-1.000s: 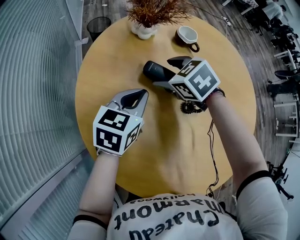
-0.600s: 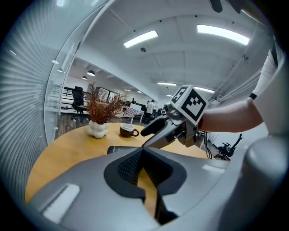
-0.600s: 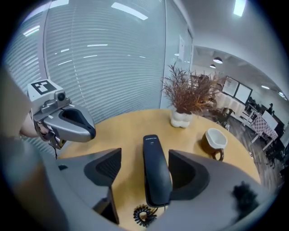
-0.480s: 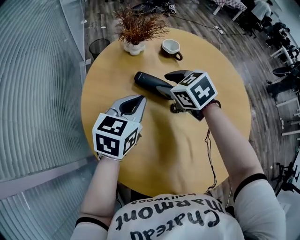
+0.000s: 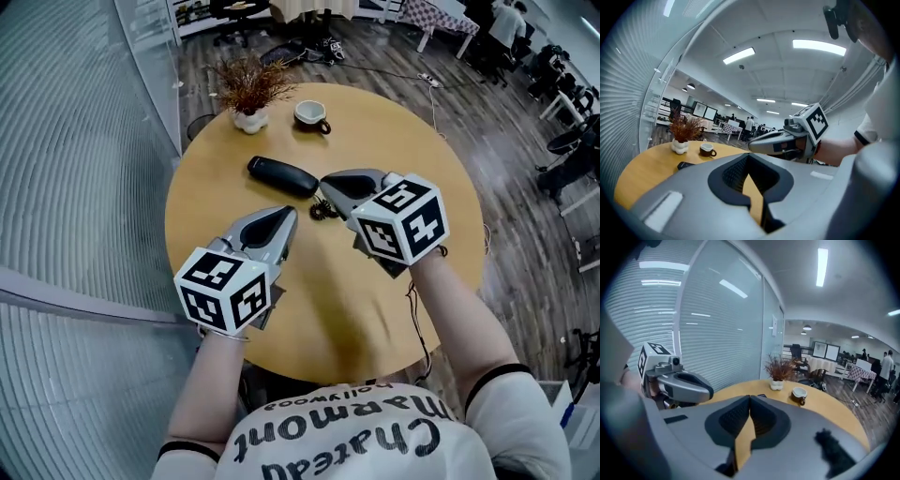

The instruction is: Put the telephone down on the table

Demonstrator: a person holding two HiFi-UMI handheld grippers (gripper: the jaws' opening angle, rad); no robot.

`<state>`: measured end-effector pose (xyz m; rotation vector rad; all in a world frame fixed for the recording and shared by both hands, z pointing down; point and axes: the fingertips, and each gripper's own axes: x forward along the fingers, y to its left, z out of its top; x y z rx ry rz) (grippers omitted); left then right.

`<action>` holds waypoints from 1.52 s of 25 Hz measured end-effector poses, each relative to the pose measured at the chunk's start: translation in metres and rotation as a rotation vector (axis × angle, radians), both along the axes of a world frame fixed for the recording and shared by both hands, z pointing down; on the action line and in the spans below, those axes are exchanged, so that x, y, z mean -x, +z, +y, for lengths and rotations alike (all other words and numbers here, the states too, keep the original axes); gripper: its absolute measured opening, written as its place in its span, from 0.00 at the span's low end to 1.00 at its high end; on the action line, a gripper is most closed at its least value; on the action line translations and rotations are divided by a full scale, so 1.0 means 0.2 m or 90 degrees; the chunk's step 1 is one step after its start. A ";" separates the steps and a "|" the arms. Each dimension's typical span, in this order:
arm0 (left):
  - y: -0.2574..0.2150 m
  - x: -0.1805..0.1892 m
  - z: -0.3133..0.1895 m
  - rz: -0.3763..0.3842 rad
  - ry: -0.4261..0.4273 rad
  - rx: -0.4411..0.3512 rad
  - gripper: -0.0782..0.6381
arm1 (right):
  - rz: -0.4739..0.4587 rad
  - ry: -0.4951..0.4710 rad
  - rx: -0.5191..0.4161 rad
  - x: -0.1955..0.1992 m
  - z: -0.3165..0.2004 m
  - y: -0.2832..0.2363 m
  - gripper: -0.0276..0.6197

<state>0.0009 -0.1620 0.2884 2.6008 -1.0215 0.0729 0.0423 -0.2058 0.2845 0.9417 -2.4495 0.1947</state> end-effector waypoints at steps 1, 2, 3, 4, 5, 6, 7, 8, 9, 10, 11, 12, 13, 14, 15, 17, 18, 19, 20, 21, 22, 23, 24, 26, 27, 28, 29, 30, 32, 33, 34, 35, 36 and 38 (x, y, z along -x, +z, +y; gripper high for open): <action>-0.06 -0.03 0.04 0.013 -0.001 -0.015 0.12 | -0.017 0.004 -0.014 -0.03 0.06 -0.06 0.07; -0.12 -0.07 0.09 0.025 -0.001 -0.027 0.12 | -0.035 0.009 -0.022 -0.07 0.12 -0.11 0.07; -0.16 -0.11 0.15 0.037 0.000 -0.038 0.12 | -0.055 0.014 -0.024 -0.12 0.20 -0.14 0.07; -0.20 -0.15 0.22 0.048 0.002 -0.046 0.12 | -0.072 0.017 -0.021 -0.17 0.29 -0.17 0.07; -0.23 -0.20 0.31 0.059 0.006 -0.053 0.12 | -0.085 0.020 -0.018 -0.22 0.38 -0.19 0.07; -0.25 -0.25 0.40 0.066 0.009 -0.060 0.12 | -0.093 0.020 -0.018 -0.28 0.48 -0.21 0.07; -0.27 -0.29 0.48 0.068 0.013 -0.067 0.12 | -0.098 0.020 -0.022 -0.34 0.57 -0.22 0.07; -0.28 -0.34 0.55 0.067 0.014 -0.074 0.12 | -0.103 0.021 -0.029 -0.39 0.66 -0.23 0.07; -0.29 -0.38 0.62 0.065 0.011 -0.082 0.12 | -0.113 0.025 -0.034 -0.45 0.74 -0.24 0.07; -0.30 -0.41 0.69 0.066 0.001 -0.089 0.12 | -0.129 0.030 -0.035 -0.51 0.82 -0.24 0.07; -0.31 -0.44 0.76 0.074 -0.014 -0.097 0.12 | -0.154 0.034 -0.029 -0.56 0.89 -0.24 0.07; -0.33 -0.46 0.83 0.086 -0.030 -0.105 0.12 | -0.183 0.038 -0.019 -0.61 0.96 -0.24 0.07; -0.33 -0.49 0.89 0.097 -0.042 -0.110 0.12 | -0.212 0.040 -0.008 -0.65 1.01 -0.24 0.07; -0.34 -0.52 0.95 0.103 -0.048 -0.112 0.12 | -0.238 0.044 0.000 -0.69 1.06 -0.24 0.07; -0.33 -0.55 1.00 0.103 -0.050 -0.111 0.12 | -0.258 0.048 0.004 -0.74 1.11 -0.24 0.07; -0.30 -0.60 1.10 0.092 -0.050 -0.101 0.12 | -0.276 0.059 0.007 -0.82 1.18 -0.23 0.07; -0.29 -0.62 1.15 0.088 -0.055 -0.096 0.12 | -0.276 0.067 0.008 -0.87 1.22 -0.22 0.07; -0.28 -0.64 1.19 0.086 -0.064 -0.094 0.12 | -0.274 0.075 0.009 -0.92 1.26 -0.21 0.07; -0.29 -0.65 1.22 0.084 -0.074 -0.095 0.12 | -0.273 0.083 0.011 -0.96 1.30 -0.20 0.07; -0.30 -0.67 1.25 0.082 -0.082 -0.096 0.12 | -0.272 0.090 0.012 -1.01 1.33 -0.20 0.07; -0.31 -0.68 1.28 0.078 -0.085 -0.097 0.12 | -0.274 0.096 0.014 -1.04 1.36 -0.20 0.07; -0.32 -0.70 1.30 0.076 -0.084 -0.097 0.12 | -0.277 0.101 0.015 -1.07 1.38 -0.20 0.07; -0.32 -0.72 1.32 0.076 -0.079 -0.095 0.12 | -0.279 0.106 0.016 -1.09 1.40 -0.19 0.07; -0.30 -0.75 1.35 0.082 -0.069 -0.092 0.12 | -0.276 0.114 0.014 -1.13 1.43 -0.17 0.07; -0.30 -0.77 1.36 0.084 -0.065 -0.092 0.12 | -0.272 0.117 0.011 -1.14 1.44 -0.16 0.07; -0.31 -0.78 1.37 0.085 -0.061 -0.092 0.12 | -0.269 0.119 0.009 -1.15 1.44 -0.17 0.07; -0.31 -0.78 1.38 0.083 -0.058 -0.093 0.12 | -0.270 0.120 0.007 -1.14 1.45 -0.18 0.07; -0.32 -0.78 1.39 0.081 -0.056 -0.093 0.12 | -0.273 0.119 0.005 -1.14 1.45 -0.20 0.07; -0.32 -0.76 1.39 0.081 -0.055 -0.087 0.12 | -0.281 0.117 -0.001 -1.13 1.46 -0.24 0.07; -0.32 -0.75 1.39 0.085 -0.055 -0.083 0.12 | -0.283 0.116 -0.004 -1.12 1.45 -0.25 0.07; -0.32 -0.74 1.39 0.090 -0.056 -0.079 0.12 | -0.284 0.114 -0.008 -1.12 1.45 -0.26 0.07; -0.32 -0.73 1.39 0.091 -0.058 -0.077 0.12 | -0.286 0.112 -0.009 -1.11 1.45 -0.27 0.07; -0.32 -0.72 1.39 0.088 -0.060 -0.076 0.12 | -0.290 0.109 -0.009 -1.09 1.44 -0.28 0.07; -0.33 -0.68 1.39 0.081 -0.069 -0.076 0.12 | -0.300 0.099 -0.005 -1.05 1.44 -0.30 0.07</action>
